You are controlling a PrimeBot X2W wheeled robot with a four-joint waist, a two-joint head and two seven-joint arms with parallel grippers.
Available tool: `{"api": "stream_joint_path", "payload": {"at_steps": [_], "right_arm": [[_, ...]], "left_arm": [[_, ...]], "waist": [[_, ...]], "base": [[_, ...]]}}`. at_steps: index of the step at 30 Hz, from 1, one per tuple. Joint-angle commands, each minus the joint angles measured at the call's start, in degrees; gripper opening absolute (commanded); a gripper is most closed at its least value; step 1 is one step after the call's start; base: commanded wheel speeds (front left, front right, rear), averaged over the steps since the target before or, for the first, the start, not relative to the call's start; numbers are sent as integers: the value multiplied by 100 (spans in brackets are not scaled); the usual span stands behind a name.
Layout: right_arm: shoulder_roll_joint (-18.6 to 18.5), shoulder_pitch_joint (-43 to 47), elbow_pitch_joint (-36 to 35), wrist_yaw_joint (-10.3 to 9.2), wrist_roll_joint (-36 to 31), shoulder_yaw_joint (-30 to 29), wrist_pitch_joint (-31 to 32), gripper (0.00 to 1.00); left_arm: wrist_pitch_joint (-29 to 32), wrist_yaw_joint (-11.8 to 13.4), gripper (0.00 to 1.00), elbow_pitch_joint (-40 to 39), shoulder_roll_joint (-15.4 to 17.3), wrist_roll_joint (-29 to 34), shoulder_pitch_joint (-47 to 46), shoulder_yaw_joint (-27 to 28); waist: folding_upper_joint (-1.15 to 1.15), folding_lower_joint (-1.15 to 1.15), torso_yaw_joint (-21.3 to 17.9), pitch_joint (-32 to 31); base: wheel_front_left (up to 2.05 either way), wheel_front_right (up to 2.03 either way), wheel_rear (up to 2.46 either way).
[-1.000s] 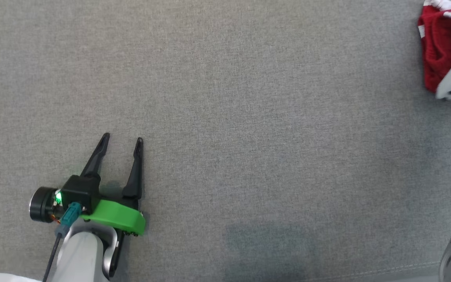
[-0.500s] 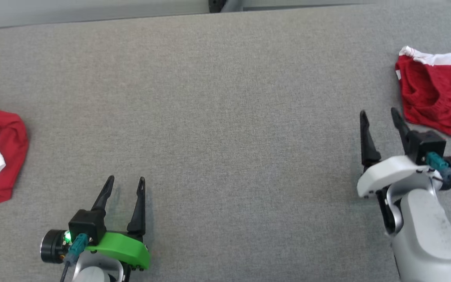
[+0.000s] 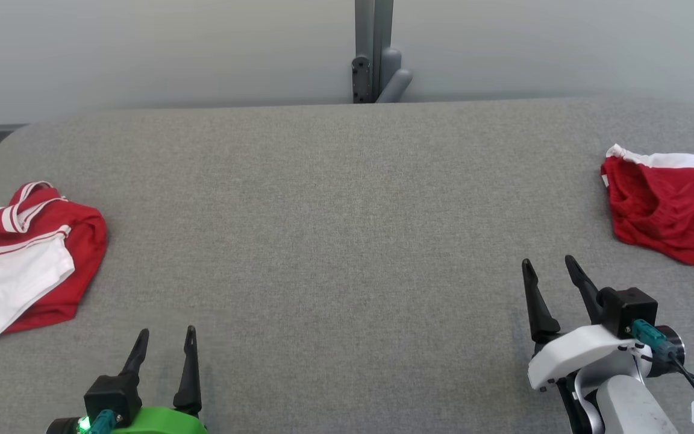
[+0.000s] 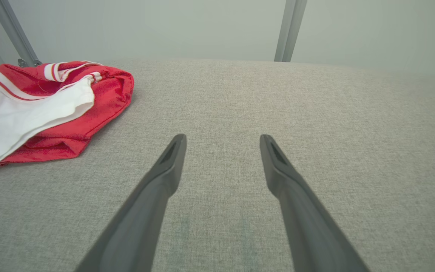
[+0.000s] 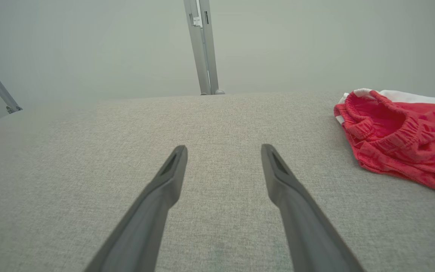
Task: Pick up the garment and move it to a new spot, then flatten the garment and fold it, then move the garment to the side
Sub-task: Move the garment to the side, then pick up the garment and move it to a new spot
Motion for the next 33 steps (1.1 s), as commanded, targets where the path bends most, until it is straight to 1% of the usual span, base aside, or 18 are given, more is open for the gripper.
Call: {"api": "stream_joint_path", "payload": {"at_steps": [1, 10, 13, 16, 21, 25, 28, 33], "right_arm": [[-21, 114, -41, -8, 36, 16, -15, 100], [-20, 246, -171, -8, 56, 152, -15, 100], [-19, 262, -179, -8, 63, 168, -15, 100], [-19, 261, -189, -8, 48, 214, -16, 100], [-20, 215, -196, -8, 116, 456, -15, 100], [-17, 126, -146, -8, 177, 712, -16, 100], [-23, 90, -110, -8, 221, 843, -16, 100], [-22, 33, -45, -8, 240, 1093, -15, 100]], "left_arm": [[1, 38, 100, -24, 9, -46, 90, 54], [1, 76, 100, -113, 8, -79, 167, 173], [1, 80, 100, -95, 8, -114, 154, 113], [1, 105, 100, -64, 10, -144, 122, 85], [0, 188, 100, -15, 11, -206, 50, 182], [1, 221, 100, 86, 12, -167, 37, 331], [0, 234, 100, 129, 15, -146, 47, 415], [0, 205, 100, 148, 10, -108, 158, 573]], "waist": [[7, 0, 26, -280], [7, 0, -55, -412], [7, 0, 11, -364], [7, 0, 157, -316], [7, 0, 662, -234], [7, 0, 1237, -197], [7, 0, 1739, -186], [7, 0, 2444, -194]], "base": [[0, 0, 0], [0, 0, 0], [0, 0, 0], [0, 0, 0], [0, 0, 0], [0, 0, 0], [0, 0, 0], [0, 0, 0]]}}
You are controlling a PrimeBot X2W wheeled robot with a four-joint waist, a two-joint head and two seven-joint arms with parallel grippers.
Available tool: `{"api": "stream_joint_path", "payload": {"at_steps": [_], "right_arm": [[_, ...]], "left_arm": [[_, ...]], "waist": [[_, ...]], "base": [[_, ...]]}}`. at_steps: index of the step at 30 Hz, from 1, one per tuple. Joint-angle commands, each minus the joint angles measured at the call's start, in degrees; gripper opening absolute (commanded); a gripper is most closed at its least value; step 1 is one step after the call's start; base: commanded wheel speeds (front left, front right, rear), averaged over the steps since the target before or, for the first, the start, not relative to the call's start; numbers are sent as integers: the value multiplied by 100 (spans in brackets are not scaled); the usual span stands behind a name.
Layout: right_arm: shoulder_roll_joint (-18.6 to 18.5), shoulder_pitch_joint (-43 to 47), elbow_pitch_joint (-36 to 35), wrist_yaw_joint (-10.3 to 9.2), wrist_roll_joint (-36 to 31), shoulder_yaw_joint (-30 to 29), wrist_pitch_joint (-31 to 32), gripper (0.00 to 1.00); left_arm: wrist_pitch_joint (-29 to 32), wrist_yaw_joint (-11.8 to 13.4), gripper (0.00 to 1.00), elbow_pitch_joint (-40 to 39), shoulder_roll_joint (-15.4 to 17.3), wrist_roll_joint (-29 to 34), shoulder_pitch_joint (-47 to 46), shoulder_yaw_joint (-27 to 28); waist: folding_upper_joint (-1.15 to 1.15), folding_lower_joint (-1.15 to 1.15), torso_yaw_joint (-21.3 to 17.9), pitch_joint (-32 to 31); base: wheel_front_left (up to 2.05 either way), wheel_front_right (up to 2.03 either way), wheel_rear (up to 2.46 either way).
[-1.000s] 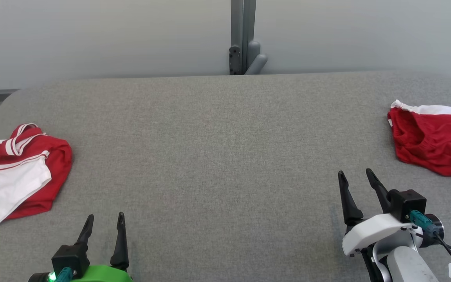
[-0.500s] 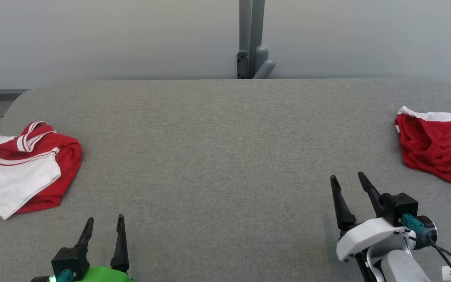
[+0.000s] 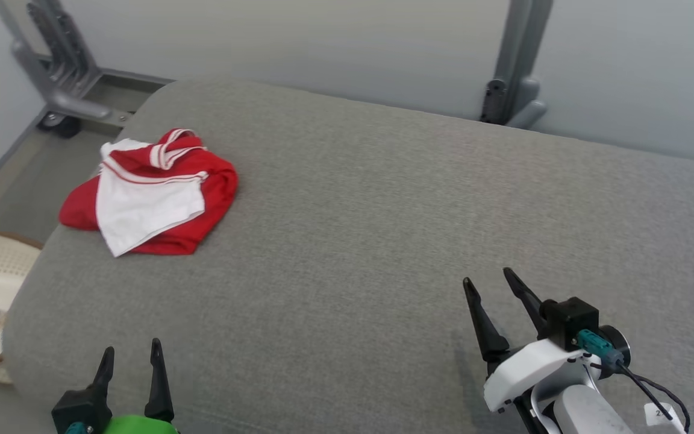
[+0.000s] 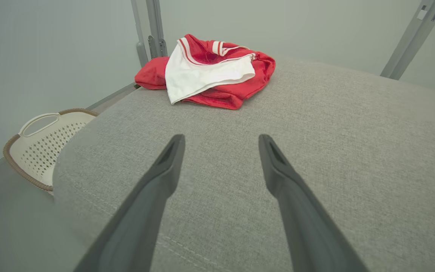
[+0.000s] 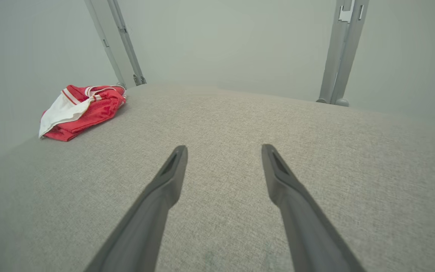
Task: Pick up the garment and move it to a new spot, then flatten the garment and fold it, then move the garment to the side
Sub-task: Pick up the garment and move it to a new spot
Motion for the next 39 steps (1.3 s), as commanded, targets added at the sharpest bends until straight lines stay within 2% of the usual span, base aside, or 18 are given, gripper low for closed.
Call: {"api": "stream_joint_path", "payload": {"at_steps": [1, 6, 13, 19, 27, 34, 39], "right_arm": [[-23, -63, 53, -8, 38, 93, -16, 100], [-23, -220, 129, -8, 106, 314, -16, 100], [-29, -319, 230, -8, 82, 338, -16, 100], [-34, -423, 186, -8, -173, 250, -15, 100], [-247, -631, 33, -8, -449, 227, -15, 100], [-400, -871, -199, -8, -546, 319, -16, 100], [-461, -996, -368, -8, -627, 358, -15, 100]], "left_arm": [[0, -7, 100, 2, 16, 51, 76, 81], [0, -5, 100, -29, 14, -41, 172, 229], [0, -173, 100, 134, 14, -371, 12, 125], [0, -312, 100, 395, 42, -418, -571, 175], [0, -403, 100, 1321, 585, -495, -2150, 187], [0, -407, 100, 2303, 1051, -985, -3093, -130], [0, -401, 100, 2857, 1234, -1432, -3467, -368]], "waist": [[7, 0, 1008, 37], [7, 0, 1167, 119], [7, 0, 1166, 270], [7, 0, 814, 601], [7, 0, 334, 1202], [7, 0, 0, 1685], [7, 0, -181, 1969]], "base": [[0, 0, 0], [0, 0, 0], [0, 0, 0], [0, 0, 0], [0, 0, 0], [0, 0, 0], [0, 0, 0]]}}
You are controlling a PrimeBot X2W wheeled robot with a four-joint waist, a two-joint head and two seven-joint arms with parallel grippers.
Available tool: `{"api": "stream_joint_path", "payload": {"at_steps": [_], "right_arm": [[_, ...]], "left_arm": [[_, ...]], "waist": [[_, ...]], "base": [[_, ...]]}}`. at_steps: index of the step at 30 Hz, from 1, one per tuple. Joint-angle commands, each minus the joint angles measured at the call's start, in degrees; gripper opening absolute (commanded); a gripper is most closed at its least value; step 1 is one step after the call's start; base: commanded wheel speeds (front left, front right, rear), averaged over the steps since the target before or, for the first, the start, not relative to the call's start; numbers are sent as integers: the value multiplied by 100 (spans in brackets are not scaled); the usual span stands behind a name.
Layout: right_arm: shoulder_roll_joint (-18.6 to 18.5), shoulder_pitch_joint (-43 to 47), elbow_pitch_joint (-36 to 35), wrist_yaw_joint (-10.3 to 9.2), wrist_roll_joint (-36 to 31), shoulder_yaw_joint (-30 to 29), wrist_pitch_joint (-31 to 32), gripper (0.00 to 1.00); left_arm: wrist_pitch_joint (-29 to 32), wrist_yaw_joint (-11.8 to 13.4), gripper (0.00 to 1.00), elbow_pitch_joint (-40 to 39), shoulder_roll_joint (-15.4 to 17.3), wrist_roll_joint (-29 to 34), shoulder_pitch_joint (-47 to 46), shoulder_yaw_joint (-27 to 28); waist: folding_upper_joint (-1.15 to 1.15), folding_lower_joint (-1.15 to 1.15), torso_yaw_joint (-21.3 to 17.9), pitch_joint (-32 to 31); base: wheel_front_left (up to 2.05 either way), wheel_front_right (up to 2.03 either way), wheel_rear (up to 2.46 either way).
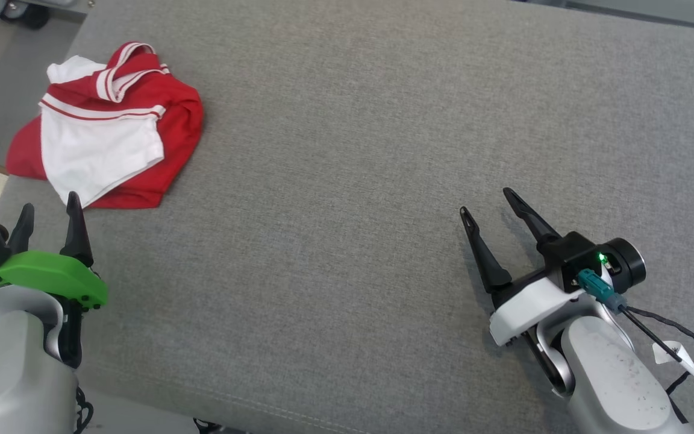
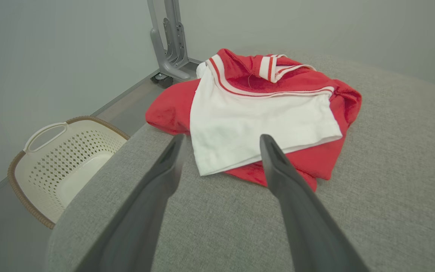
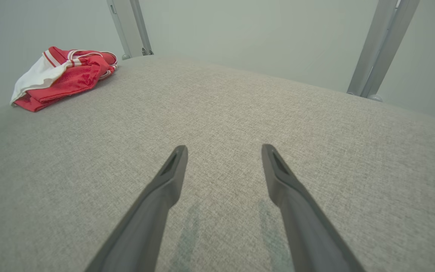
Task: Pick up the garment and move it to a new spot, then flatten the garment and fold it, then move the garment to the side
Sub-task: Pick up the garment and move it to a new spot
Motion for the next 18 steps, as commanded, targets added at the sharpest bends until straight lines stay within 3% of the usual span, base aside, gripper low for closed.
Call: {"api": "stream_joint_path", "payload": {"at_steps": [1, 15, 16, 18], "right_arm": [[-34, -78, -76, -8, -54, 17, -16, 100], [-113, -238, -505, -8, -280, -54, 5, 100], [-102, -225, -509, -8, -279, -70, 5, 100], [-78, -176, -518, -8, -292, -107, 3, 100]], "left_arm": [[0, 4, 100, 142, 97, -143, -162, -20], [257, 7, 100, 1284, 310, -1166, -913, -400], [257, 7, 71, 1321, 334, -1228, -946, -426], [242, 7, 0, 1361, 402, -1320, -971, -528]], "waist": [[7, 0, -330, 360], [7, 0, -773, 778], [7, 0, -809, 774], [7, 0, -861, 755]], "base": [[0, 0, 0], [0, 0, 0], [0, 0, 0], [0, 0, 0]]}}
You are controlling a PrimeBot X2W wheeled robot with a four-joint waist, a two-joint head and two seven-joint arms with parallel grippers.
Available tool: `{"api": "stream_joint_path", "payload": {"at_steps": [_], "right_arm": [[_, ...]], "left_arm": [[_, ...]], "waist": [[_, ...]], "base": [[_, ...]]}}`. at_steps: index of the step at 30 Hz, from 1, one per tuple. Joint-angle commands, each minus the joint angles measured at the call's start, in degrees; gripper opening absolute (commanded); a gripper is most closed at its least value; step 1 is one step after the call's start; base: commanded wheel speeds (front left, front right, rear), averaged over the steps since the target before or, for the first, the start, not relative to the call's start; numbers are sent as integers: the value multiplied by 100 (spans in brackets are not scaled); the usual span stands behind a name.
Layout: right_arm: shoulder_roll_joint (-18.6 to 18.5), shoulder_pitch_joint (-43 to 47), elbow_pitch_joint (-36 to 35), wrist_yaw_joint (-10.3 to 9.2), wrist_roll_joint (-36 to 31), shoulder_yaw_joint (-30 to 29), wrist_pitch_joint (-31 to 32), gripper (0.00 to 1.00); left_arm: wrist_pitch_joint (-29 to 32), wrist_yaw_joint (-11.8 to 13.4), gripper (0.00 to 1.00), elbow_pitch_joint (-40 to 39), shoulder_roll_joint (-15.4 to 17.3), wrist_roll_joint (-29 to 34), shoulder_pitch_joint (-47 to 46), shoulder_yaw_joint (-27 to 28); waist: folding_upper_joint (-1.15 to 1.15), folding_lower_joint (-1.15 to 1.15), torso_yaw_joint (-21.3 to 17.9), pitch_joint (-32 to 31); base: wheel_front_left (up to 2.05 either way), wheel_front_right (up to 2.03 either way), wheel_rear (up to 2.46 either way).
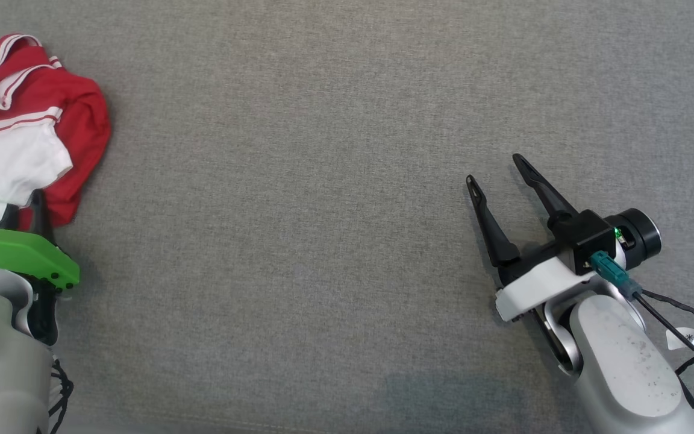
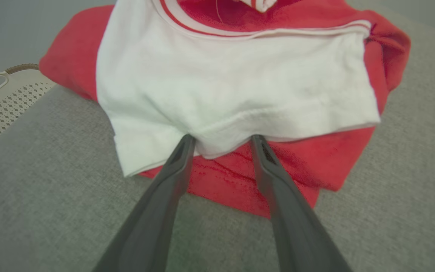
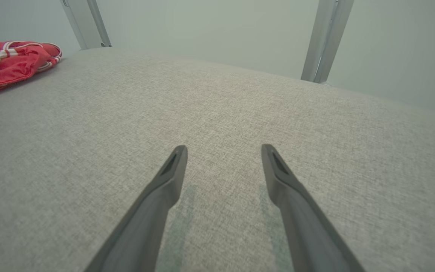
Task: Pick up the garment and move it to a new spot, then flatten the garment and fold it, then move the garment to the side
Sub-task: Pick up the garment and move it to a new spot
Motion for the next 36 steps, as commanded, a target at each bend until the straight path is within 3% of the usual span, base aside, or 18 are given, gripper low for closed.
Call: {"api": "stream_joint_path", "payload": {"at_steps": [1, 7, 11, 15, 21, 27, 36], "right_arm": [[10, 64, -11, -8, -45, -36, -5, 100], [145, 150, 157, -8, 56, -126, -19, 100], [267, 258, 242, -8, 175, -161, -23, 100], [394, 363, 283, -8, 326, -146, -21, 100], [455, 441, 286, -8, 450, -144, -22, 100], [482, 477, 238, -8, 522, -212, -22, 100], [488, 536, 213, -8, 731, -164, -22, 100]], "left_arm": [[-37, 11, 0, 33, 88, -62, -70, -39], [-251, 11, 0, -313, 349, 38, -66, -439], [-276, 11, 0, -1272, 393, 366, 93, -716], [-273, 11, 0, -2675, 105, 670, 417, -1105], [-275, 11, 0, -3822, -361, 745, 671, -1996], [-275, 11, 0, -4024, -678, 620, 986, -2658], [-277, 11, 0, -4502, -766, 756, 1435, -2917]], "waist": [[7, 0, -94, 15], [7, 0, -176, -259], [7, 0, -194, -572], [7, 0, -365, -919], [7, 0, -802, -1105], [7, 0, -1397, -1061], [7, 0, -1808, -1161]], "base": [[0, 0, 0], [0, 0, 0], [0, 0, 0], [0, 0, 0], [0, 0, 0], [0, 0, 0], [0, 0, 0]]}}
